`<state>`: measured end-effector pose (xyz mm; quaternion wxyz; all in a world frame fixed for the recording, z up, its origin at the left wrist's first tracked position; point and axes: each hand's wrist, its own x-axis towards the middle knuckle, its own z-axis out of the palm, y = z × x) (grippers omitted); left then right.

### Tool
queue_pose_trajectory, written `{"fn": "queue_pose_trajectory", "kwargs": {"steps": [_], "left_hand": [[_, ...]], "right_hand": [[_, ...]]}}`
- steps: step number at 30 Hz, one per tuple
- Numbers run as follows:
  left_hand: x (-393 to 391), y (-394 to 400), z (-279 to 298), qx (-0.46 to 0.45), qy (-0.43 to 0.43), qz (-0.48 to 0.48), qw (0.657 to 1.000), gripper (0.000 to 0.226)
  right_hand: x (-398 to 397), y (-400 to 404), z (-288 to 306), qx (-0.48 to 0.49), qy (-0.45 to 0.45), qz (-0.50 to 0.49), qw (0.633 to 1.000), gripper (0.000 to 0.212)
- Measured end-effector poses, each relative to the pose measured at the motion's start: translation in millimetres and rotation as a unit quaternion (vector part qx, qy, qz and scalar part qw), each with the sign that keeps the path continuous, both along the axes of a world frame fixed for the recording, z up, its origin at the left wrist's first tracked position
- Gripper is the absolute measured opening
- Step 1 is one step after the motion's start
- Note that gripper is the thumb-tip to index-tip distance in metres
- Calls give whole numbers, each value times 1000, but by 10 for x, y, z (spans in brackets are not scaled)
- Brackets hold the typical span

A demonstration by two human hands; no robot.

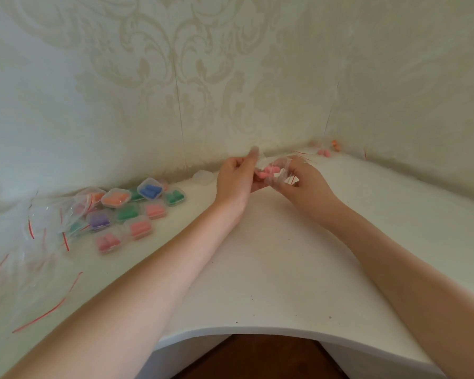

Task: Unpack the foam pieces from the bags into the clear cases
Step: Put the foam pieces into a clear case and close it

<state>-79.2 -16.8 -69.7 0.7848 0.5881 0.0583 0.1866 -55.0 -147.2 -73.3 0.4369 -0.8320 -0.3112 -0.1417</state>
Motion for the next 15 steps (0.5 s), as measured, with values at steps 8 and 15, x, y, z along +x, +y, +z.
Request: {"fn": "queue_pose_trajectory", "kwargs": {"steps": [8, 15], "left_hand": [[10, 52, -49, 110, 18, 93, 989, 19], [-42, 36, -63, 209, -5, 149, 966, 26]], "right_hand": [[-105, 39, 25, -79, -71, 37, 994, 24], [-29, 40, -47, -57, -107, 40, 992, 21]]}}
